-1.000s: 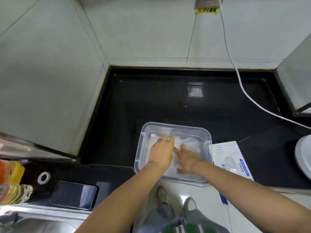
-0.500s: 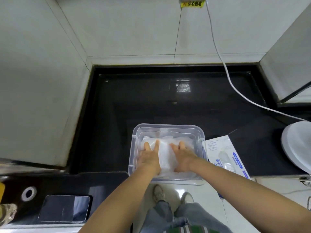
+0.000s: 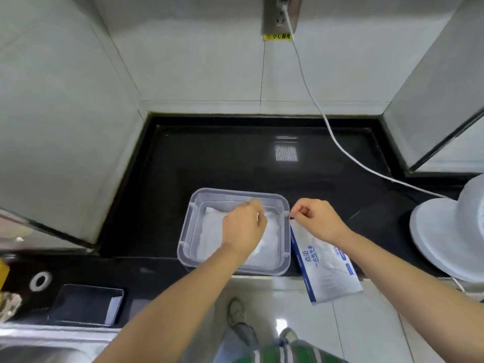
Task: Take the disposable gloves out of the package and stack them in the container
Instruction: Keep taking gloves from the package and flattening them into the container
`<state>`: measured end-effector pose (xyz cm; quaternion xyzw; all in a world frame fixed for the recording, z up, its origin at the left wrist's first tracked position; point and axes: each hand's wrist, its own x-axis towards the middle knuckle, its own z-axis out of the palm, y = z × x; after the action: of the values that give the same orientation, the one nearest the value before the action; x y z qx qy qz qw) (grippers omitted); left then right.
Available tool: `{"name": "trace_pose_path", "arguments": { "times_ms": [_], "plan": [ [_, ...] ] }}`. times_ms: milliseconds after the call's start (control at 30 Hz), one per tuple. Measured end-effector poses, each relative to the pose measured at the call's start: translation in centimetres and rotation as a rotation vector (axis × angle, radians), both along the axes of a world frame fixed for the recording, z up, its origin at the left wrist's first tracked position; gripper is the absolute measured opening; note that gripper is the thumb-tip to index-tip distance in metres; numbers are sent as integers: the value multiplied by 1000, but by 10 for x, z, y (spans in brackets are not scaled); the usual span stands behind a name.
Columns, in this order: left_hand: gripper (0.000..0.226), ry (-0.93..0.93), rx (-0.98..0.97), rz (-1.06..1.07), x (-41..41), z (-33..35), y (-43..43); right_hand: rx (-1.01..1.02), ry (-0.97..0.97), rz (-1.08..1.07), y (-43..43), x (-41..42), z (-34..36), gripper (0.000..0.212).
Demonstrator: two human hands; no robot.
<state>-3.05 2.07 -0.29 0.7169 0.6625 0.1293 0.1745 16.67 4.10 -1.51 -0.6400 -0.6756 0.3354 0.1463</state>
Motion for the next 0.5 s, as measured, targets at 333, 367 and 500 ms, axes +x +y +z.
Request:
{"name": "trace_pose_path", "arguments": {
  "times_ms": [333,367,500],
  "plan": [
    [45,-110,-363,-204,120,-14,-59,-204,-456,146,-66,61,-40,31],
    [50,-84,-404,-191,123,-22,-61,-157,-448,127,-68,61,-41,29],
    [88,-18,-518,-141,128,-47,-67,-37,-392,30,-73,60,-46,15]
  ]
}}
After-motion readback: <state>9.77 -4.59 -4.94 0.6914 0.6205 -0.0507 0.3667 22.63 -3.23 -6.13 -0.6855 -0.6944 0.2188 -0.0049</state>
